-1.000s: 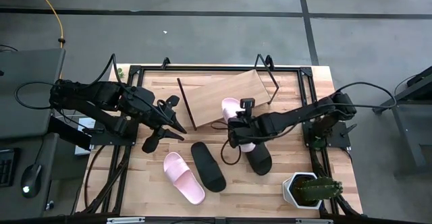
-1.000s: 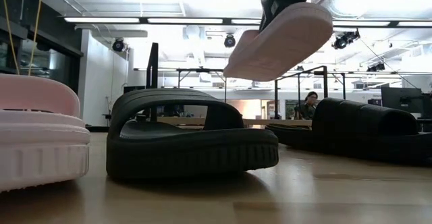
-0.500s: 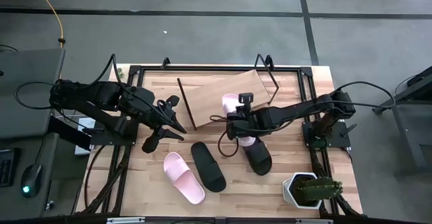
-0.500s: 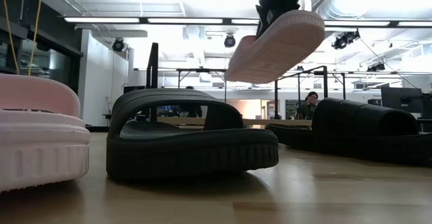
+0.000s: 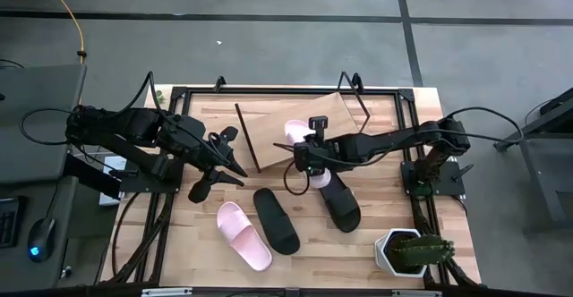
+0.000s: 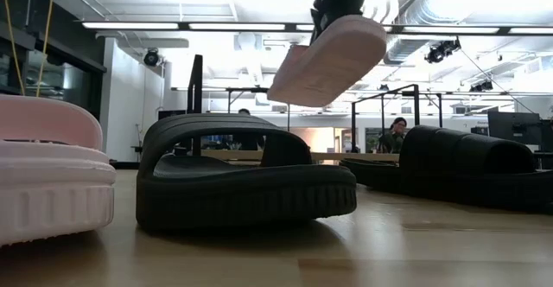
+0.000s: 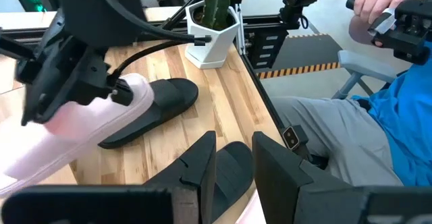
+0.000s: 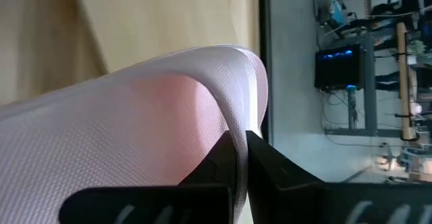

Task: Pick and place slides into the shelf
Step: Put the right pink slide on the shelf

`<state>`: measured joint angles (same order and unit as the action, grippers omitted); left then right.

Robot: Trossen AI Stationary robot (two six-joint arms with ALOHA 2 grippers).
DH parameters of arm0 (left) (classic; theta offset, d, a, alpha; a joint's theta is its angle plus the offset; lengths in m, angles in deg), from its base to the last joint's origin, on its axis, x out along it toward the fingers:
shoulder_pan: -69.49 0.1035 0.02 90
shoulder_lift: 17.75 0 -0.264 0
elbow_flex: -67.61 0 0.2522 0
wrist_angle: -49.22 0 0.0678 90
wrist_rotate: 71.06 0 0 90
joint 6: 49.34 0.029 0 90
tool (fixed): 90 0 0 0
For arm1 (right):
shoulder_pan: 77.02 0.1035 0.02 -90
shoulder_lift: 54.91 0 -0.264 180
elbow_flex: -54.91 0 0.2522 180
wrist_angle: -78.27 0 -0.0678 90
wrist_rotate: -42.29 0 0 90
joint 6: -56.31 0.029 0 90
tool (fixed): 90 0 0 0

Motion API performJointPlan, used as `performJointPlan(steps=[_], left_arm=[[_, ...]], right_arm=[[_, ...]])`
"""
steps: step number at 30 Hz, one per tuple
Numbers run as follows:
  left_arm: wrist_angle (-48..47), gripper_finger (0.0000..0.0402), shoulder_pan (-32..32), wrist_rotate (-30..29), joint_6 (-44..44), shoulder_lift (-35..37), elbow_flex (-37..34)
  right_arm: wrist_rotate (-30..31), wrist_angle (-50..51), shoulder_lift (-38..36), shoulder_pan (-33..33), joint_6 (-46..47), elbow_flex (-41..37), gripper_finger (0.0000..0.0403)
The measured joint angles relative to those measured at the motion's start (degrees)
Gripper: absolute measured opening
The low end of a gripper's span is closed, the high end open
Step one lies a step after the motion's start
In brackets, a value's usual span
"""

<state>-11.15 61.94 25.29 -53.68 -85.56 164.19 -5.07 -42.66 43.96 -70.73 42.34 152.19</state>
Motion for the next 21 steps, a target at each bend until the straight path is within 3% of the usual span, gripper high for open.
performJointPlan(steps=[21], left_arm=[[0.17, 0.0083, 0.0, -0.52, 0.0, 0.0, 0.0]], right_arm=[[-1.34, -13.51, 2.8, -4.61, -9.19, 0.04, 0.0]])
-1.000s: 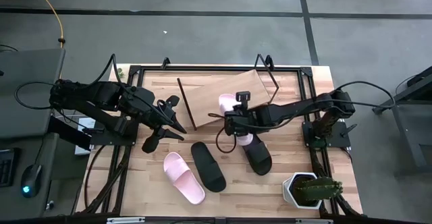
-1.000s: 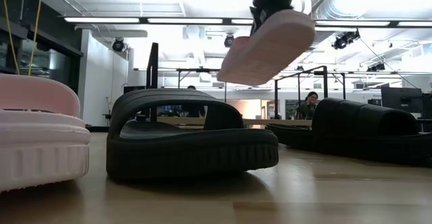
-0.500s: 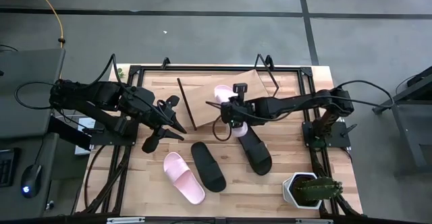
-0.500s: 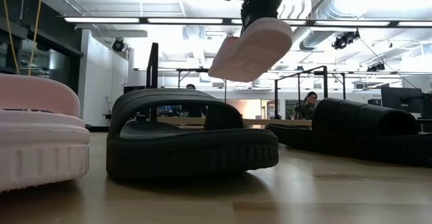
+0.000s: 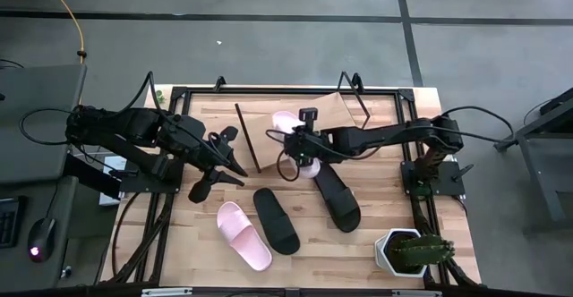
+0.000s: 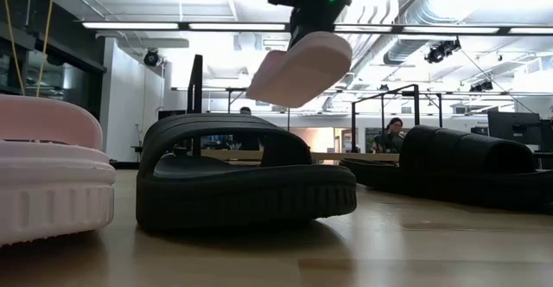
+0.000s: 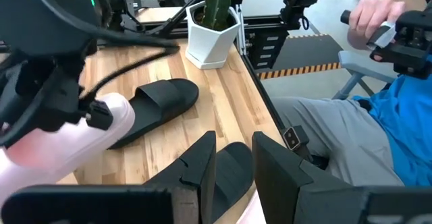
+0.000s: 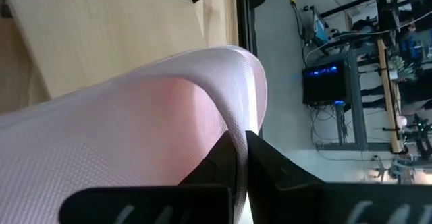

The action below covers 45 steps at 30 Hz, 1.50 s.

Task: Pick and place slides into the shelf
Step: Put the right pink slide on the shelf

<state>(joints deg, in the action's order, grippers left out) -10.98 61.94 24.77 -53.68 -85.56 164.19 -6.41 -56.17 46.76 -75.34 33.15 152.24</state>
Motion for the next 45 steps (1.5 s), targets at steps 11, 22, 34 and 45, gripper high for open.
performJointPlan(steps=[11, 22, 34, 45], left_arm=[[-0.06, 0.0083, 0.01, -0.57, -0.01, 0.0, 0.02], [0.0, 0.0083, 0.02, -0.96, 0.0, 0.02, 0.02], [-0.06, 0.0083, 0.01, -1.03, 0.0, 0.0, 0.02], [-0.05, 0.0083, 0.0, -1.38, 1.07, 0.0, 0.02]], right_arm=[[-4.16, -5.91, 0.78, -4.67, -2.06, 0.0, 0.0], [-8.26, -12.74, 3.56, -6.2, -4.14, -0.02, 0.0], [-9.84, -19.55, 7.23, -6.99, -5.76, -0.07, 0.0], [-10.64, -23.37, 8.77, -7.19, -5.82, -0.04, 0.0]])
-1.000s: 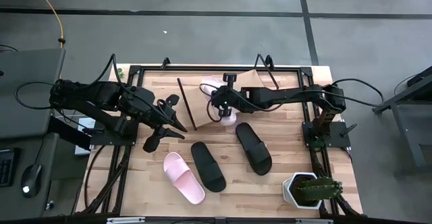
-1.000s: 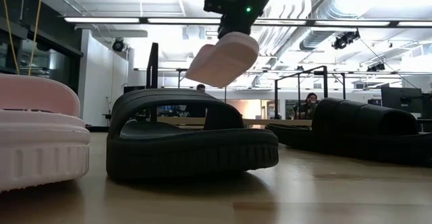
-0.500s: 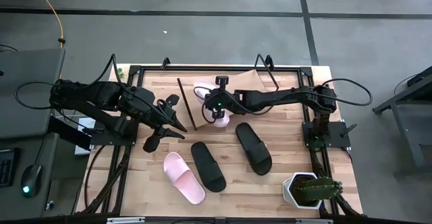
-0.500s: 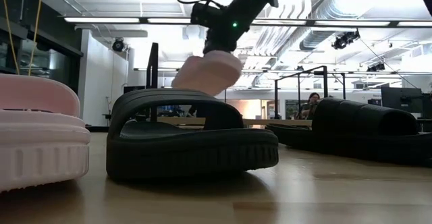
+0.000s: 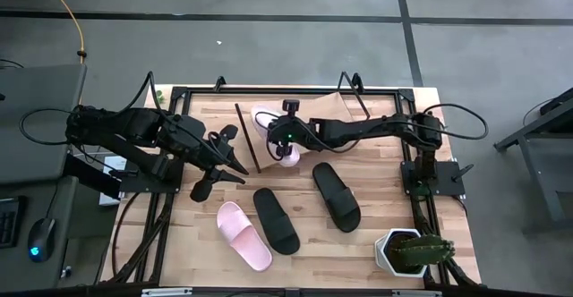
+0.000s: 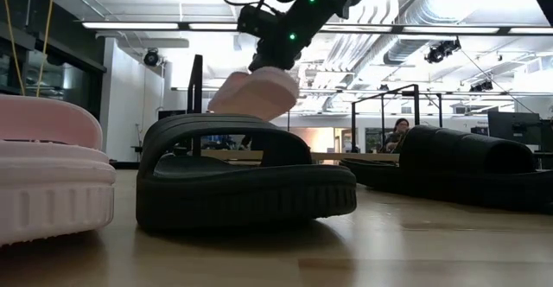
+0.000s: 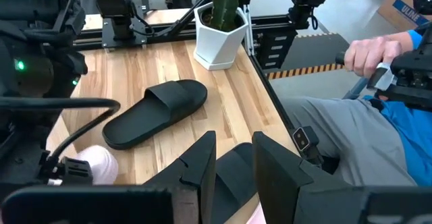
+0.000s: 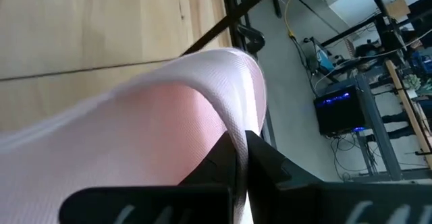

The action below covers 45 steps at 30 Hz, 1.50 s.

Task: Pick and place slides into the shelf
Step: Put the right pink slide on the shelf

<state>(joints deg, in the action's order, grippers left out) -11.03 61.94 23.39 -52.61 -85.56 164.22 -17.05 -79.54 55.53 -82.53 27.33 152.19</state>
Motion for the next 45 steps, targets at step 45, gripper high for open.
performJointPlan(steps=[45], left_arm=[[0.03, 0.0083, 0.02, -0.67, 0.0, 0.0, 0.0]], right_arm=[[5.2, -11.29, 5.28, 0.77, 1.06, 0.0, 0.0]])
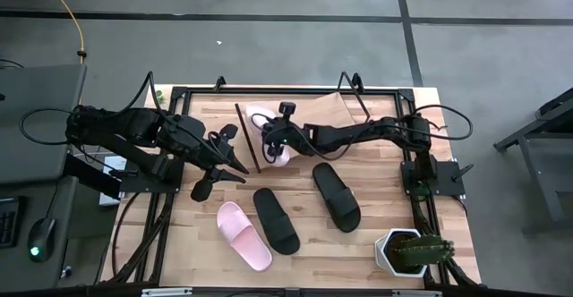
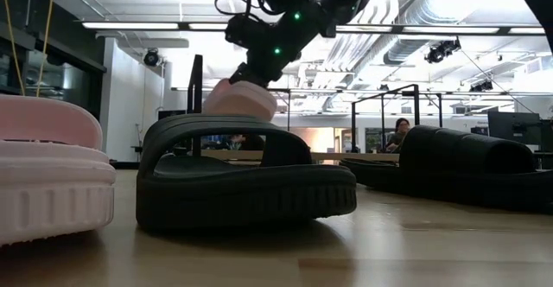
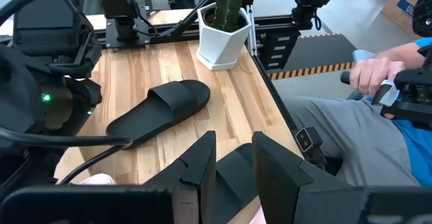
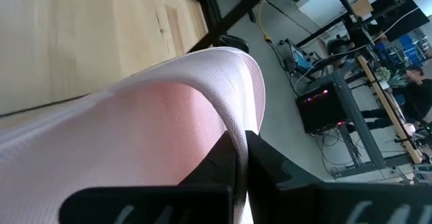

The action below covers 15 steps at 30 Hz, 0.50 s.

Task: Pick and place slides into the shelf
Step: Put the right pink slide on the shelf

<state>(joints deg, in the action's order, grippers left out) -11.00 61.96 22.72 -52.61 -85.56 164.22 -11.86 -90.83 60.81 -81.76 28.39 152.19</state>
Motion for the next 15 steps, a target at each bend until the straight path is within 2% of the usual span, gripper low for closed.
performJointPlan(steps=[9, 15], left_arm=[[0.0, 0.0083, -0.02, 0.0, 0.0, 0.01, 0.0], [0.08, 0.0083, -0.01, -0.01, 0.0, 0.0, 0.0]], right_arm=[[-0.09, -2.03, 0.55, 0.09, 0.48, 0.02, 0.0], [0.66, -1.37, 5.25, 0.13, -0.35, 3.18, 0.0]])
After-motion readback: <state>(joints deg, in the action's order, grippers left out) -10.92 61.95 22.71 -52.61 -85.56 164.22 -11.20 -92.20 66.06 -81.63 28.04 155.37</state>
